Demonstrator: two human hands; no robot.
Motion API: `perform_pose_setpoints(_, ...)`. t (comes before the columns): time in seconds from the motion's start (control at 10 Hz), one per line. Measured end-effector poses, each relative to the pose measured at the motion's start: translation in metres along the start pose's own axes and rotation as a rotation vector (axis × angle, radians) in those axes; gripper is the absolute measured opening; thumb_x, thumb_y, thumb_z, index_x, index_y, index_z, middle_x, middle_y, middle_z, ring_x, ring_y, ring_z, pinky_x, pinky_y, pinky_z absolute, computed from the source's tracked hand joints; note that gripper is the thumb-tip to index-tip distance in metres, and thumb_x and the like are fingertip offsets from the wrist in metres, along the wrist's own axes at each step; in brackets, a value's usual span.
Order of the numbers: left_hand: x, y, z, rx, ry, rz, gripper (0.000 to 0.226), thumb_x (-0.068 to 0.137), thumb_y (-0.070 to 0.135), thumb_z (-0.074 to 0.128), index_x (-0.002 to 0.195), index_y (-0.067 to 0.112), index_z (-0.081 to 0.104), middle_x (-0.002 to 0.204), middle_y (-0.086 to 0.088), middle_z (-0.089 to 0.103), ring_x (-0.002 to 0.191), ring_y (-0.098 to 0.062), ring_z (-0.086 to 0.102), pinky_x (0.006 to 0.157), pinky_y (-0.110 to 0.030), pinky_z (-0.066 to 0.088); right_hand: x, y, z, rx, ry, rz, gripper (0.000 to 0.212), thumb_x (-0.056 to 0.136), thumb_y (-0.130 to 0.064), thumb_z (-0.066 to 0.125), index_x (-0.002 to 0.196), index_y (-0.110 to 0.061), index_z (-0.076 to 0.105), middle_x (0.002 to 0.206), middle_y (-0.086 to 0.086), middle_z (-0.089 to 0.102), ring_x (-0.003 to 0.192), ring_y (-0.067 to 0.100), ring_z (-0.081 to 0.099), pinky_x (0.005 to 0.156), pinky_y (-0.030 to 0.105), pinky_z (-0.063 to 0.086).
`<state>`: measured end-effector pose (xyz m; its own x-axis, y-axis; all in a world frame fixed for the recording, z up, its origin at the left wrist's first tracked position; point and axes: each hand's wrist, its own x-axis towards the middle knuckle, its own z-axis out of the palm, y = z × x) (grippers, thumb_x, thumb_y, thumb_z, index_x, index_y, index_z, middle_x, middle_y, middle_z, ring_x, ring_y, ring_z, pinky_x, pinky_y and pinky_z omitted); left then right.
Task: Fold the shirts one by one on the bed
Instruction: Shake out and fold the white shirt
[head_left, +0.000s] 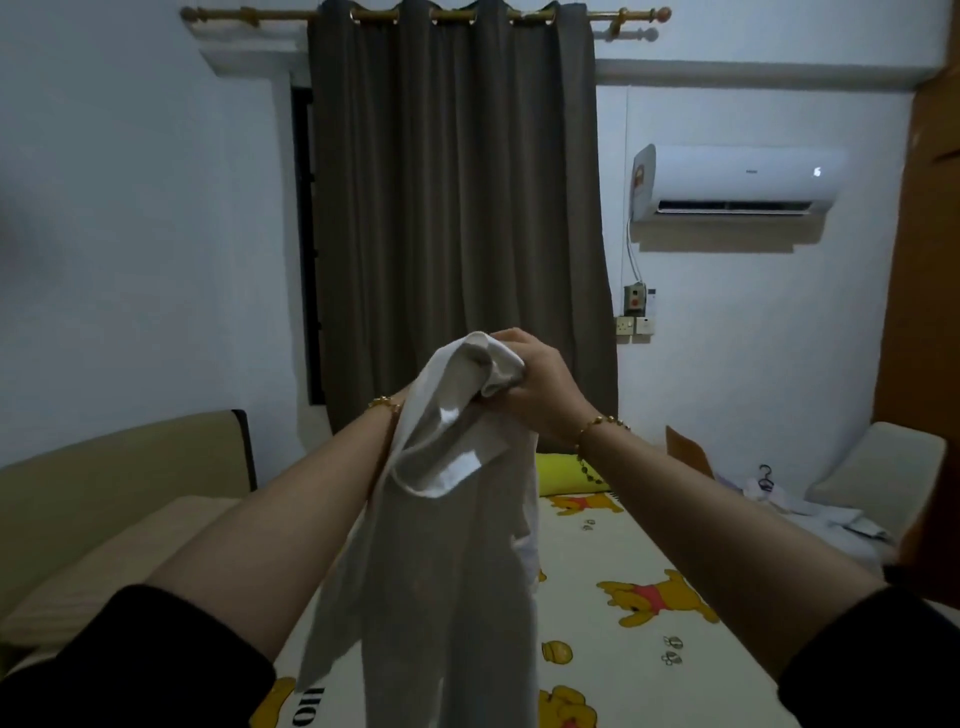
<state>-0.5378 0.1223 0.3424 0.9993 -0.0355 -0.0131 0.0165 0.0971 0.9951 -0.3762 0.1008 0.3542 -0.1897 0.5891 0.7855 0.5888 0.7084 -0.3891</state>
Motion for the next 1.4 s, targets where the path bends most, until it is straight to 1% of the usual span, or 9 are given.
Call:
perform_pose_setpoints(0.1, -0.005, 0.018, 0.001, 0.457, 1.417, 0.112, 0.015, 0.091, 0.015, 0.060, 0.079, 0.007, 0.058, 0.078, -0.008, 0.053, 0.068, -0.015, 0.051, 0.058, -0.012, 0.043, 0.003, 0.012, -0.006, 0.011, 0.171, 0.060, 0.010, 0.074, -0.019, 0.077, 0.079, -0.016, 0.068, 0.079, -0.007, 0.066, 0.075, 0.008, 0.061, 0.067, 0.031, 0.052)
perform_pose_setpoints(0.2, -0.016, 0.010, -0.020, 0.609, 1.674, 0.197, 0.014, 0.098, 0.024, 0.046, 0.090, 0.015, 0.053, 0.081, 0.000, 0.053, 0.072, -0.013, 0.051, 0.056, -0.021, 0.046, 0.013, 0.024, -0.013, -0.052, 0.251, 0.223, 0.021, 0.078, -0.031, 0.071, 0.073, -0.011, 0.066, 0.072, 0.000, 0.066, 0.072, 0.015, 0.063, 0.069, 0.038, 0.055)
perform_pose_setpoints(0.4, -0.027, 0.002, -0.015, 0.872, 1.670, 0.575, 0.023, 0.091, 0.030, 0.056, 0.076, 0.012, 0.057, 0.066, -0.003, 0.052, 0.063, -0.016, 0.048, 0.061, -0.028, 0.042, 0.035, 0.041, -0.008, 0.273, 0.256, 0.548, 0.025, 0.075, -0.042, 0.071, 0.079, -0.017, 0.069, 0.083, 0.004, 0.070, 0.082, 0.020, 0.067, 0.081, 0.041, 0.056)
perform_pose_setpoints(0.6, -0.015, -0.016, -0.037, 0.702, 1.713, 0.307, 0.055, 0.076, 0.046, 0.071, 0.117, 0.020, 0.048, 0.107, 0.003, 0.055, 0.095, -0.014, 0.058, 0.074, -0.028, 0.052, 0.040, 0.030, 0.007, 0.596, 0.226, 0.549, 0.014, 0.080, -0.025, 0.071, 0.084, -0.012, 0.071, 0.082, 0.004, 0.072, 0.079, 0.017, 0.069, 0.066, 0.026, 0.054)
perform_pose_setpoints(0.7, -0.011, -0.018, -0.042, 0.785, 1.798, 0.308, 0.013, 0.094, 0.028, 0.055, 0.099, 0.018, 0.061, 0.092, -0.001, 0.064, 0.088, -0.021, 0.065, 0.068, -0.030, 0.054, 0.039, 0.034, 0.009, 0.615, 0.205, 0.507, 0.010, 0.082, -0.021, 0.069, 0.084, -0.013, 0.071, 0.086, 0.006, 0.073, 0.084, 0.019, 0.069, 0.072, 0.030, 0.054)
perform_pose_setpoints(0.9, -0.011, -0.011, -0.051, 0.960, 2.026, 0.361, 0.024, 0.099, 0.016, 0.045, 0.098, 0.007, 0.067, 0.088, -0.006, 0.066, 0.081, -0.019, 0.063, 0.072, -0.033, 0.056, 0.029, 0.060, 0.007, 0.402, 0.082, 0.546, 0.034, 0.073, -0.034, 0.070, 0.100, -0.015, 0.063, 0.097, 0.005, 0.069, 0.092, 0.020, 0.066, 0.083, 0.041, 0.056)
perform_pose_setpoints(1.0, -0.009, -0.008, -0.055, 1.109, 2.098, 0.352, 0.026, 0.099, 0.014, 0.044, 0.100, 0.003, 0.067, 0.087, -0.008, 0.065, 0.079, -0.016, 0.056, 0.067, -0.023, 0.045, 0.019, 0.066, 0.009, 0.209, -0.071, 0.536, 0.039, 0.079, -0.032, 0.067, 0.110, -0.014, 0.051, 0.104, 0.005, 0.061, 0.090, 0.016, 0.060, 0.071, 0.031, 0.053)
perform_pose_setpoints(1.2, 0.005, -0.006, -0.057, 1.232, 1.910, 0.365, 0.020, 0.100, 0.016, 0.038, 0.089, 0.012, 0.054, 0.075, -0.001, 0.056, 0.066, -0.011, 0.053, 0.055, -0.022, 0.041, 0.014, 0.066, 0.020, -0.122, -0.220, 0.266, 0.091, 0.070, -0.042, 0.079, 0.144, -0.024, 0.030, 0.147, 0.003, 0.030, 0.131, 0.021, 0.037, 0.107, 0.042, 0.038)
perform_pose_setpoints(1.4, 0.012, 0.002, -0.054, 1.142, 1.685, 0.395, 0.021, 0.101, 0.019, 0.036, 0.091, 0.016, 0.054, 0.078, 0.000, 0.057, 0.067, -0.007, 0.051, 0.054, -0.011, 0.040, 0.016, 0.066, 0.025, -0.065, -0.456, 0.260, 0.010, 0.085, -0.027, 0.068, 0.088, -0.020, 0.060, 0.089, -0.005, 0.061, 0.085, 0.011, 0.058, 0.070, 0.021, 0.049)
